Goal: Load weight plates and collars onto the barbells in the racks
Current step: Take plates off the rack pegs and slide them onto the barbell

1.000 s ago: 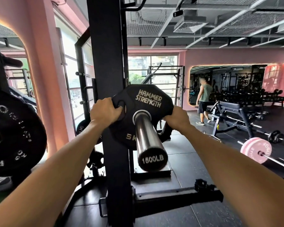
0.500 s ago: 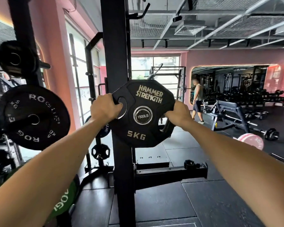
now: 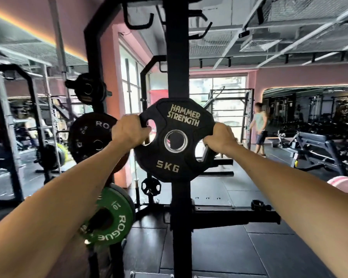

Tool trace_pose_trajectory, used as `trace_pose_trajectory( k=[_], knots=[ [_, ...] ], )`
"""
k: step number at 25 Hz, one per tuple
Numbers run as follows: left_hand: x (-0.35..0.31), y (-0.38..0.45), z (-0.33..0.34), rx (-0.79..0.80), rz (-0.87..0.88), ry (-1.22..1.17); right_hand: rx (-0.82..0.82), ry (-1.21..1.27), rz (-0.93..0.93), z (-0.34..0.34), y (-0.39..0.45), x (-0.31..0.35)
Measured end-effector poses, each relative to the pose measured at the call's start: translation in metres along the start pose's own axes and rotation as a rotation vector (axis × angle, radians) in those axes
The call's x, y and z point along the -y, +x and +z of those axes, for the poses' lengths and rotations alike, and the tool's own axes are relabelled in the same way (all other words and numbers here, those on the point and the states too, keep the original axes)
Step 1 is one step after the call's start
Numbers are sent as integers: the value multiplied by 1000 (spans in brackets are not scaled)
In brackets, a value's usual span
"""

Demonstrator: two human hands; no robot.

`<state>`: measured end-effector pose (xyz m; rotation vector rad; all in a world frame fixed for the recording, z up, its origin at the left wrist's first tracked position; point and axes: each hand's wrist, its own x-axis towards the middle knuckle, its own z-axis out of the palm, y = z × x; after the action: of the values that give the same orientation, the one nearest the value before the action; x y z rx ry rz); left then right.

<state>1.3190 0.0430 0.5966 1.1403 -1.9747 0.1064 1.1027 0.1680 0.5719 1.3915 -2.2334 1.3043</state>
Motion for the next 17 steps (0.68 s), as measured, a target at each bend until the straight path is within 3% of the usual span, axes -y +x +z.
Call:
trace_pose_trajectory(
  k=[8, 17],
  knots=[
    [186, -5, -79, -51, -43, 115, 108, 42, -100, 121, -38, 147],
    [386, 26, -146, 6, -83, 105, 149, 65, -170, 266, -50, 305]
  ],
)
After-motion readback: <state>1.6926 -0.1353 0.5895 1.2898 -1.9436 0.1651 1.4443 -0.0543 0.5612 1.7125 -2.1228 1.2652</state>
